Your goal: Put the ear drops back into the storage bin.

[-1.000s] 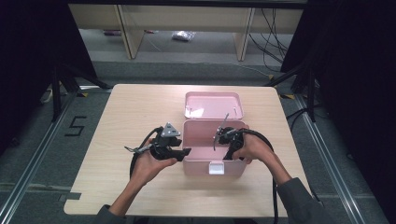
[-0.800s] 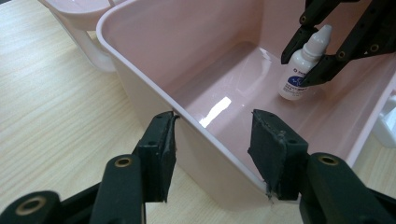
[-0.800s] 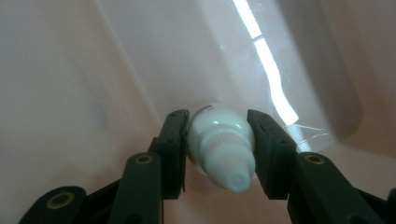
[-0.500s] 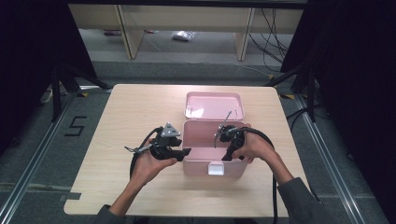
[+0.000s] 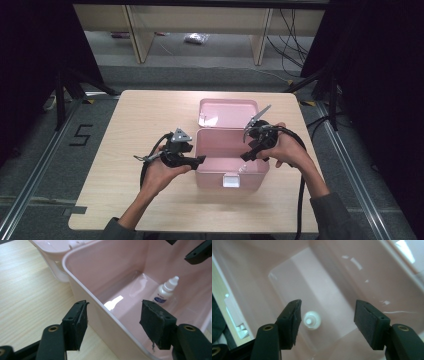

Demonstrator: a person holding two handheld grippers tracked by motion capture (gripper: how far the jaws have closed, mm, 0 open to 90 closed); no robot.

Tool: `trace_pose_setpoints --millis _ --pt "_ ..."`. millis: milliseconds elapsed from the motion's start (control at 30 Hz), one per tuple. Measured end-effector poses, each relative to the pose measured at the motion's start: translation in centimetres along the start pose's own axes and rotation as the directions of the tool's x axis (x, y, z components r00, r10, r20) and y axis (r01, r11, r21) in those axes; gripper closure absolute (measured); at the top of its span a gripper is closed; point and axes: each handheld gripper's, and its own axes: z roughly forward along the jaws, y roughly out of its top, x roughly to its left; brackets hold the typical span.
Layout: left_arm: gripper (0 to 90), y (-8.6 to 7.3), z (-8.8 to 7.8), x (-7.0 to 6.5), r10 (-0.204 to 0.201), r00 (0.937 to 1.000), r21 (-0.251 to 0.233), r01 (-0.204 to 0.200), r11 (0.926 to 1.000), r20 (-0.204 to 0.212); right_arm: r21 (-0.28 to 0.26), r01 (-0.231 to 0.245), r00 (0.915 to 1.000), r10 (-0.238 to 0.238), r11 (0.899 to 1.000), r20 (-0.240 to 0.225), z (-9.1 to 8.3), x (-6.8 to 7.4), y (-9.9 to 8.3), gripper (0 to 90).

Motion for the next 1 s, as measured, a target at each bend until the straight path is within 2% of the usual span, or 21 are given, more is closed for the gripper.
trace_pose_setpoints --millis 67,200,233,267,367,400,433,467,533,600,633,667,700,767,800,867,933,1000 --pt "36.1 0.7 0.1 0.3 -0.018 0.9998 -0.017 0.017 0.9997 -0.014 -0.030 -0.022 0.9997 0.023 0.999 0.012 -0.4 -0.2 -0.2 39.3" --pt "35.9 2.1 0.8 1.0 0.007 0.9991 0.023 -0.006 0.9997 -0.042 -0.067 -0.056 0.9980 0.058 0.996 0.028 -1.1 -0.7 -0.7 38.9" --pt "35.9 2.4 1.0 1.2 0.015 0.9989 0.031 -0.014 0.9994 -0.044 -0.073 -0.051 0.9980 0.054 0.996 0.034 -1.3 -0.8 -0.8 38.9" --pt "36.0 2.7 1.1 1.2 0.018 0.9987 0.035 -0.017 0.9992 -0.048 -0.074 -0.071 0.9968 0.073 0.995 0.031 -1.4 -0.9 -0.8 38.8" --pt "36.3 3.7 1.6 1.9 0.020 0.9980 0.041 -0.017 0.9990 -0.059 -0.093 -0.082 0.9952 0.087 0.992 0.045 -1.6 -1.4 -1.0 38.6" --pt "36.7 3.9 1.7 2.1 0.022 0.9973 0.047 -0.019 0.9987 -0.070 -0.100 -0.088 0.9944 0.094 0.991 0.049 -1.6 -1.6 -1.0 38.3" --pt "37.2 4.1 1.7 2.2 0.017 0.9929 0.051 -0.011 0.9987 -0.118 -0.106 -0.089 0.9935 0.096 0.990 0.062 -1.7 -1.8 -1.1 38.2" --pt "37.9 4.3 1.9 2.4 0.019 0.9927 0.055 -0.012 0.9984 -0.119 -0.111 -0.105 0.9924 0.111 0.988 0.053 -1.8 -1.9 -1.1 38.3" --pt "38.6 4.7 2.3 2.7 0.012 0.9919 0.053 -0.005 0.9986 -0.126 -0.136 -0.106 0.9916 0.115 0.985 0.059 -2.0 -2.3 -1.2 38.1" --pt "40.5 5.0 2.7 3.0 0.025 0.9914 0.065 -0.016 0.9978 -0.128 -0.139 -0.150 0.9854 0.160 0.979 0.059 -2.2 -2.5 -1.2 37.8" --pt "41.0 5.1 2.8 3.1 0.024 0.9911 0.066 -0.016 0.9977 -0.131 -0.149 -0.138 0.9873 0.148 0.979 0.058 -2.2 -2.7 -1.3 37.8" --pt "41.4 5.2 3.0 3.2 0.021 0.9918 0.066 -0.012 0.9977 -0.126 -0.153 -0.153 0.9844 0.164 0.976 0.062 -2.3 -2.7 -1.3 37.7" --pt "42.1 5.2 3.2 3.2 0.018 0.9918 0.065 -0.010 0.9979 -0.127 -0.157 -0.147 0.9842 0.160 0.977 0.075 -2.3 -2.8 -1.3 37.5" --pt "44.1 5.3 3.6 3.4 0.024 0.9918 0.081 -0.013 0.9966 -0.126 -0.159 -0.147 0.9855 0.158 0.976 0.061 -2.1 -3.0 -1.3 37.5" --pt "44.5 5.4 3.8 3.5 0.025 0.9912 0.084 -0.014 0.9964 -0.130 -0.162 -0.139 0.9854 0.153 0.977 0.075 -2.1 -3.1 -1.3 37.5" --pt "46.3 5.4 4.1 3.6 0.034 0.9909 0.093 -0.022 0.9954 -0.130 -0.150 -0.176 0.9792 0.189 0.973 0.074 -2.1 -3.0 -1.2 37.4" --pt "47.7 5.4 4.2 3.7 0.027 0.9917 0.090 -0.015 0.9959 -0.126 -0.161 -0.182 0.9782 0.195 0.970 0.071 -2.2 -3.1 -1.2 37.4" --pt "48.7 5.4 4.3 3.8 0.022 0.9927 0.090 -0.011 0.9959 -0.119 -0.171 -0.166 0.9808 0.180 0.971 0.074 -2.2 -3.3 -1.3 37.2"
